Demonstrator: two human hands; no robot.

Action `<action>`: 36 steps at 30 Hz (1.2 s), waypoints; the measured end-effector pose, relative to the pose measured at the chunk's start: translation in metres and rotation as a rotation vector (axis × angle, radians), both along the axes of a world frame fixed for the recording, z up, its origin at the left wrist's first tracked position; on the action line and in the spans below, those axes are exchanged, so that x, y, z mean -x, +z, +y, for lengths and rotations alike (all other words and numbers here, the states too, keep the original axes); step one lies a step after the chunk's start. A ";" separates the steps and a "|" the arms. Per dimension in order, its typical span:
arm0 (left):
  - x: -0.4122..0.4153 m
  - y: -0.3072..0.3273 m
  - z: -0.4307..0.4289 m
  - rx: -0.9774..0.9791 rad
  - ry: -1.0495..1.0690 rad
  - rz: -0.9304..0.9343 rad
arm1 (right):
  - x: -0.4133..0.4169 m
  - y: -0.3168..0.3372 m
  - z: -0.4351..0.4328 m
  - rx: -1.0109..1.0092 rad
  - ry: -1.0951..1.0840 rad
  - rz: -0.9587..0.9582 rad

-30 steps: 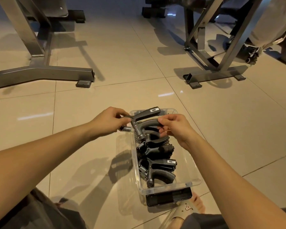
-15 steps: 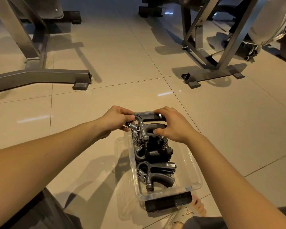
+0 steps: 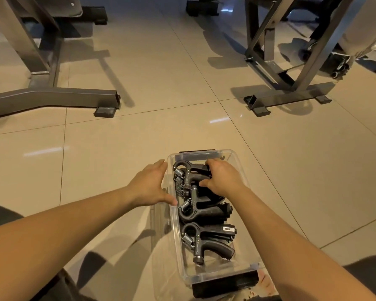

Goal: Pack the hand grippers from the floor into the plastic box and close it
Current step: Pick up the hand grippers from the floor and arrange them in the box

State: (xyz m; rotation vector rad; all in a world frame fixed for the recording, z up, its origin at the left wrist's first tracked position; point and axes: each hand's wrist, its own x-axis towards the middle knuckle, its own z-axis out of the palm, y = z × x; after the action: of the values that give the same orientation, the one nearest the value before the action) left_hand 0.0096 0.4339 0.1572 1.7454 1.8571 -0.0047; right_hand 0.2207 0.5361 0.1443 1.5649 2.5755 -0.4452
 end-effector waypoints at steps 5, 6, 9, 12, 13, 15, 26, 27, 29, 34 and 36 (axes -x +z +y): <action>0.003 -0.001 0.005 -0.042 -0.079 0.032 | 0.002 -0.017 0.002 -0.006 0.005 -0.036; 0.003 -0.002 0.005 -0.042 -0.085 0.041 | 0.001 -0.018 0.003 -0.004 0.014 -0.045; 0.004 -0.001 0.007 -0.031 -0.090 0.052 | -0.001 -0.019 0.008 0.042 0.034 -0.048; 0.003 -0.001 0.008 -0.025 -0.083 0.042 | -0.001 -0.015 0.014 0.124 0.061 -0.049; 0.003 -0.001 0.008 -0.023 -0.079 0.039 | -0.001 -0.013 0.016 0.143 0.060 -0.052; 0.002 0.001 0.008 -0.022 -0.073 0.036 | 0.001 -0.010 0.019 0.166 0.042 -0.062; -0.002 0.012 -0.002 -0.008 -0.034 0.038 | 0.004 -0.010 0.002 0.121 -0.005 -0.046; -0.003 0.013 -0.005 -0.015 -0.034 0.056 | 0.002 -0.007 0.000 0.087 -0.013 -0.023; -0.006 0.016 -0.008 -0.024 -0.046 0.080 | -0.005 0.000 -0.003 0.044 -0.057 0.073; -0.013 0.020 0.002 -0.005 -0.073 0.173 | -0.036 0.016 -0.011 0.076 -0.304 0.412; -0.019 0.023 0.000 -0.012 -0.068 0.232 | -0.051 0.027 -0.022 0.095 -0.380 0.509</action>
State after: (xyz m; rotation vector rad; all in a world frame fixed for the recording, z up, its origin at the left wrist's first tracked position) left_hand 0.0282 0.4339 0.1805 1.8824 1.9609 -0.2316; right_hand 0.2716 0.5144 0.1716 2.1404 2.5106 -1.1135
